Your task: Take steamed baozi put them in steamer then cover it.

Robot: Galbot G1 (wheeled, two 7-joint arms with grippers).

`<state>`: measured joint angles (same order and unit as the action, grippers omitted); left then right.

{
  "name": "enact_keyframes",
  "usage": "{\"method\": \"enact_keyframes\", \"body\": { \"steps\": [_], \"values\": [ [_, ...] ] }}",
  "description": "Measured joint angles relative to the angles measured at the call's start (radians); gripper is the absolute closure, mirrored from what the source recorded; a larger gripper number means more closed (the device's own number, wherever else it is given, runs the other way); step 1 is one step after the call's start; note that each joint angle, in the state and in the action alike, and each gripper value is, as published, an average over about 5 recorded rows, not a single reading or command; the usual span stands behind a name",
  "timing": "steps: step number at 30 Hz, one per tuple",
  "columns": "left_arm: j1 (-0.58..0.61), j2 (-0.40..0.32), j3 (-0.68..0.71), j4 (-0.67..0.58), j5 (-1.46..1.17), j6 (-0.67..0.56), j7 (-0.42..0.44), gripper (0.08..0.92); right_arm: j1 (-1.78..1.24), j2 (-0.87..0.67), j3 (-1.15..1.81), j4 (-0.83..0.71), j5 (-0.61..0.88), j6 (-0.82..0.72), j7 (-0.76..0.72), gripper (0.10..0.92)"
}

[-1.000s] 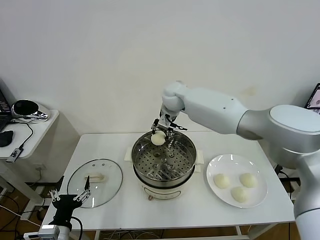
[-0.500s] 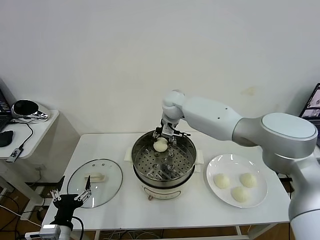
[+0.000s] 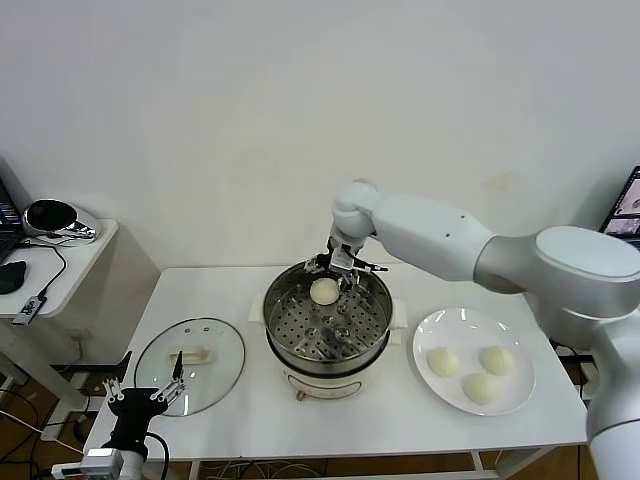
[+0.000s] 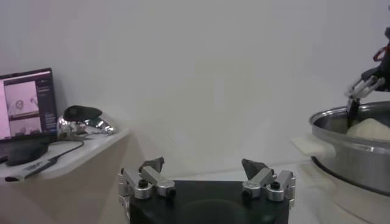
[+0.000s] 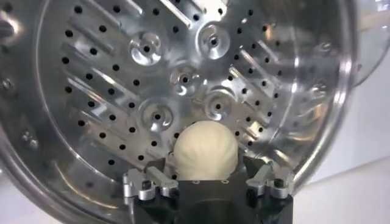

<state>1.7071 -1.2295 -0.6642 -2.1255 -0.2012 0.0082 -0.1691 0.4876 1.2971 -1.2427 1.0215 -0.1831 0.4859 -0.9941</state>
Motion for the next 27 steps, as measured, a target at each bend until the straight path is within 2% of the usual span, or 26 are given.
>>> {"method": "enact_keyframes", "body": {
  "steps": [7, 13, 20, 27],
  "values": [
    [-0.010, 0.011, 0.011, -0.002, 0.000, 0.005, 0.002, 0.177, 0.122, -0.156, -0.038, 0.200, 0.197, -0.281, -0.055, 0.203],
    [-0.013, 0.022, 0.018, -0.008, -0.002, 0.008, 0.004, 0.177, 0.189, -0.351, -0.066, 0.387, 0.287, -0.521, -0.069, 0.203],
    [-0.017, 0.037, 0.015, -0.010, -0.007, 0.008, 0.004, 0.177, 0.188, -0.590, -0.069, 0.541, 0.311, -0.710, -0.070, 0.203],
    [-0.015, 0.037, 0.013, -0.007, -0.004, 0.009, 0.004, 0.177, 0.047, -0.741, 0.009, 0.593, 0.262, -0.794, -0.065, 0.203]
  ]
}}
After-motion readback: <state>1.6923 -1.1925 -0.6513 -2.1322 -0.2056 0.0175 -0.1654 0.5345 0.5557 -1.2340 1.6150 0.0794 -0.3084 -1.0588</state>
